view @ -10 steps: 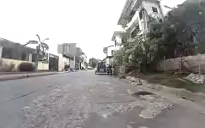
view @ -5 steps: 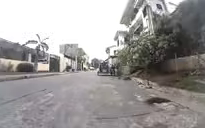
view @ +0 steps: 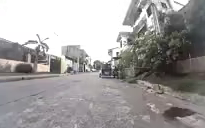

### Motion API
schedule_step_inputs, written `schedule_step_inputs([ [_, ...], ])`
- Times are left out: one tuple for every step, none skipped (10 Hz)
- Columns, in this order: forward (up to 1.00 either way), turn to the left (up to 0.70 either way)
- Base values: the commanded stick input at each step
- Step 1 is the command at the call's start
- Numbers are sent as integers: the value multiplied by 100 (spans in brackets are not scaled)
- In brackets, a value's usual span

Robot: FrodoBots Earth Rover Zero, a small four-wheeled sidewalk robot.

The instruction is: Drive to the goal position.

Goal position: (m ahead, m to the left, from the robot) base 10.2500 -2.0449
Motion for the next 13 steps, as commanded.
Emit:
schedule_step_inputs([
  [100, -1],
  [100, -15],
  [100, -40],
  [100, -40],
  [100, -40],
  [100, -32],
  [100, -2],
  [100, 0],
  [100, 0],
  [100, 0],
  [100, 0],
  [100, 0],
  [100, 0],
])
